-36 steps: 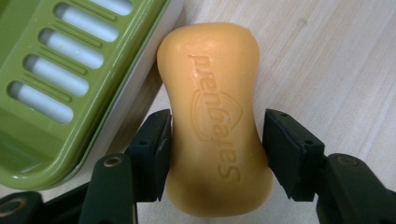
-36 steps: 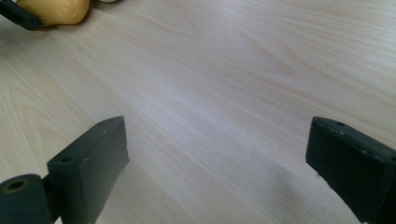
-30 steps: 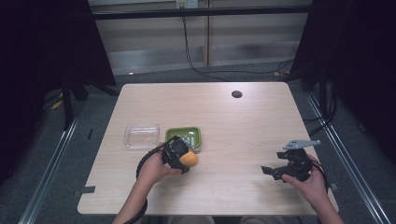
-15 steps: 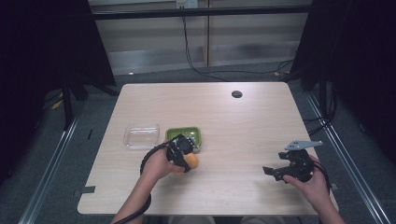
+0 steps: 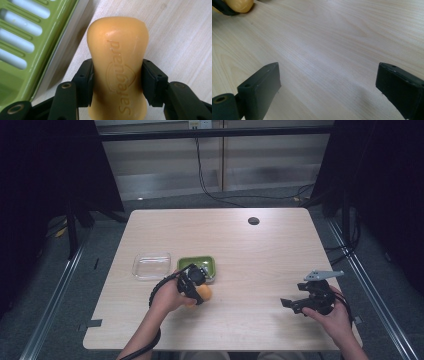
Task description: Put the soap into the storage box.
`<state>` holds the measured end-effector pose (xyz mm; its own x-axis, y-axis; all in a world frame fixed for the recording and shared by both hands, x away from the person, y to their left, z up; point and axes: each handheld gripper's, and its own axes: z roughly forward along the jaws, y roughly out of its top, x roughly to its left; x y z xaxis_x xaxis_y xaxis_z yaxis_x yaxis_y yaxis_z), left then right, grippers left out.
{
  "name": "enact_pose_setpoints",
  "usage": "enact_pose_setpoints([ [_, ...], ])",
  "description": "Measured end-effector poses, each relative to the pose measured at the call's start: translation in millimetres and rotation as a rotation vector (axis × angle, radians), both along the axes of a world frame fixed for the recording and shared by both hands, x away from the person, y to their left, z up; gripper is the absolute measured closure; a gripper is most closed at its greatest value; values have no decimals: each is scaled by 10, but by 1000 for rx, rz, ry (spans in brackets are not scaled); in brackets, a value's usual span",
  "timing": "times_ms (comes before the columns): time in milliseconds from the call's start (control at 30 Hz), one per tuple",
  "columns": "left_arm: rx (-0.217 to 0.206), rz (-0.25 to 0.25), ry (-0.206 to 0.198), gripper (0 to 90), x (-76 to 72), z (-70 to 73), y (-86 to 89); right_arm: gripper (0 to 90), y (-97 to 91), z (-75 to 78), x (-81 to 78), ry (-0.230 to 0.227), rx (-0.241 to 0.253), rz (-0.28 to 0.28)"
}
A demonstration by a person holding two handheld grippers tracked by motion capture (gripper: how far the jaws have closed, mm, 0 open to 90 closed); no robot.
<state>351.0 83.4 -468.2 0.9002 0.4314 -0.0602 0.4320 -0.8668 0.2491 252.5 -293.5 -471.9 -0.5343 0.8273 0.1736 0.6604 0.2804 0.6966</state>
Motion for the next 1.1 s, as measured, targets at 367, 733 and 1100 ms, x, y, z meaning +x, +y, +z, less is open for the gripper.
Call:
enact_pose_setpoints([
  [367,28,8,31,485,63,16,-72,52,-3,-6,8,2,-4,3],
  [733,88,10,63,500,63,48,-111,51,-18,7,2,-10,0,-1],
  [1100,68,-14,57,500,58,192,-44,50,-29,11,7,-15,6,-13],
])
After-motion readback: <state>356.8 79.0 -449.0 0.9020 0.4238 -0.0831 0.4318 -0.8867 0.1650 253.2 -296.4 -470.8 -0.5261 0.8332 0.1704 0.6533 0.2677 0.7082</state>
